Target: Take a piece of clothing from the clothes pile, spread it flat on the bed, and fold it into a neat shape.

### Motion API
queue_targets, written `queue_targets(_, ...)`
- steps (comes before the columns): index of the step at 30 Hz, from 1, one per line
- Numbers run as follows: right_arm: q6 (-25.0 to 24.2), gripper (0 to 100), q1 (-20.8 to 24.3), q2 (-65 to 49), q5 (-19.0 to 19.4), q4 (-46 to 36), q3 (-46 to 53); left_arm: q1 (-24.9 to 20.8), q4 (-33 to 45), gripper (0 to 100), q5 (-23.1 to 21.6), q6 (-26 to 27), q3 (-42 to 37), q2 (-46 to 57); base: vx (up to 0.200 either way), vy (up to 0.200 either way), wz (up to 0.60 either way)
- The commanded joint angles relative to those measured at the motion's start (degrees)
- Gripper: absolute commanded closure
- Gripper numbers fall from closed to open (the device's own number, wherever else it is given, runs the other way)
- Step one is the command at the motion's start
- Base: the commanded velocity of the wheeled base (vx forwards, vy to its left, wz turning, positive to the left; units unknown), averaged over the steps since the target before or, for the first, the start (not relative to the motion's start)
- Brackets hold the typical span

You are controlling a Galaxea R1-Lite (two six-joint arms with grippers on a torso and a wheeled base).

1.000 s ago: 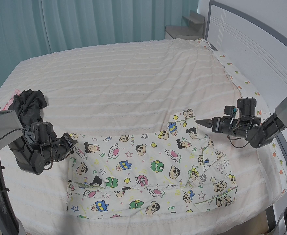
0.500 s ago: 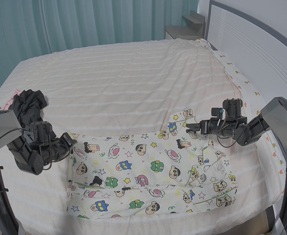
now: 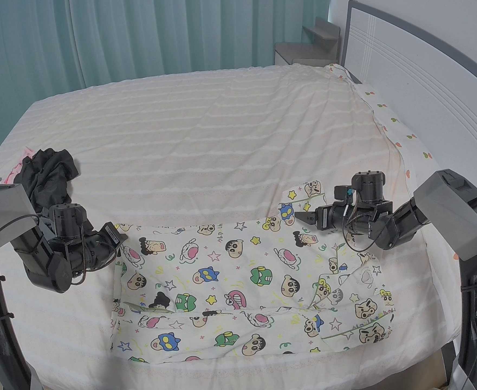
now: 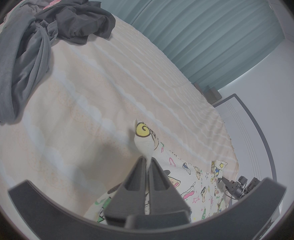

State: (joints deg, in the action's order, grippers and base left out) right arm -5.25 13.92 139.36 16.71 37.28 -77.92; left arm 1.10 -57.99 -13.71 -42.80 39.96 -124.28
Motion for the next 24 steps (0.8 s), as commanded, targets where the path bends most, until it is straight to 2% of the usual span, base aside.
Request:
queue_targets(1,0.0,0,0.5,1.3,-0.1,0.3,-0.7,0.0,-0.2,100,0.0,0.0,-0.2,0.2,0.0,0.0,0.0)
queue_targets(2,0.0,100,0.5,1.2,-0.1,0.3,-0.7,0.0,-0.2,100,0.0,0.0,-0.2,0.2,0.0,0.0,0.0)
queue_targets(20,-1.0,100,-1.6,-3.8,0.3,1.4,2.3,-0.7,-2.7,100,0.8,0.4,-1.2,1.5,0.0,0.0,0.0)
queue_targets(24,-3.4,100,-2.8,-6.3,0.3,1.7,3.4,-0.7,-4.2,100,1.0,0.3,-1.7,2.9,0.0,0.0,0.0)
